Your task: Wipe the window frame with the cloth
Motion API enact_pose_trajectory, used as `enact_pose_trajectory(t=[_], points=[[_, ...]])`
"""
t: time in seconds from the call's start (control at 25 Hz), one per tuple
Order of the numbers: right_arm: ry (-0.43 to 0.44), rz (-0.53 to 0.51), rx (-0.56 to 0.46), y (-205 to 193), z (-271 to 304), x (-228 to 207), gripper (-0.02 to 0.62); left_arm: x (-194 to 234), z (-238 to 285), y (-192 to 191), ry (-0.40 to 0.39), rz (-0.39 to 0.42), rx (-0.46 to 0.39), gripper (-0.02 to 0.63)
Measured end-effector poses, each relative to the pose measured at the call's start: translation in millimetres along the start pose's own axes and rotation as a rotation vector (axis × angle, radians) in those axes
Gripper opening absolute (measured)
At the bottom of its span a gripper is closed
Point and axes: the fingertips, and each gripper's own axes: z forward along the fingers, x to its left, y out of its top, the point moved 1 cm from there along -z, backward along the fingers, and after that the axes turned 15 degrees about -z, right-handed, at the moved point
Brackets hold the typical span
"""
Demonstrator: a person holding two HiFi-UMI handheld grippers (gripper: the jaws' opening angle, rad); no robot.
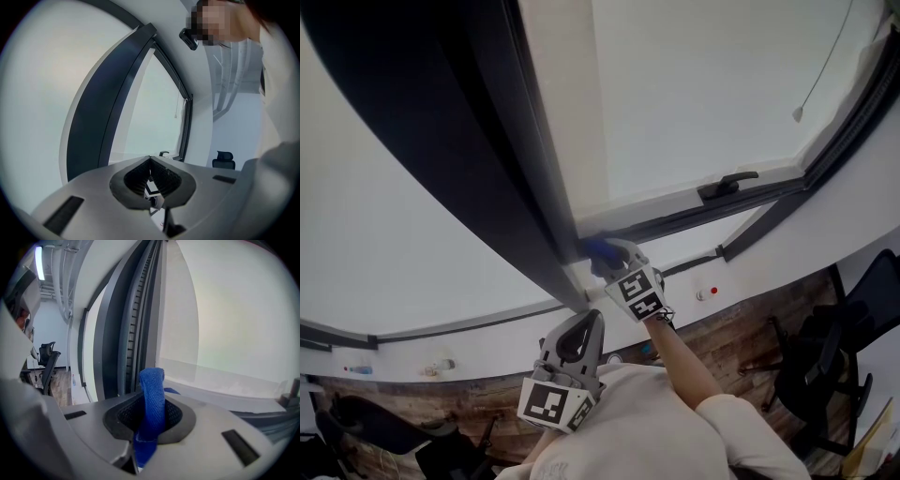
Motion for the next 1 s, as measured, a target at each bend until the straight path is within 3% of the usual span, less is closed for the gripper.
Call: enact_pose_trajectory(t=[1.0], points=[[-0.027, 0.034, 0.001, -24.4, -23.1, -35.5, 0.06, -26.2, 17.6, -9.5, 0.011, 0.017, 0.001, 0.009]])
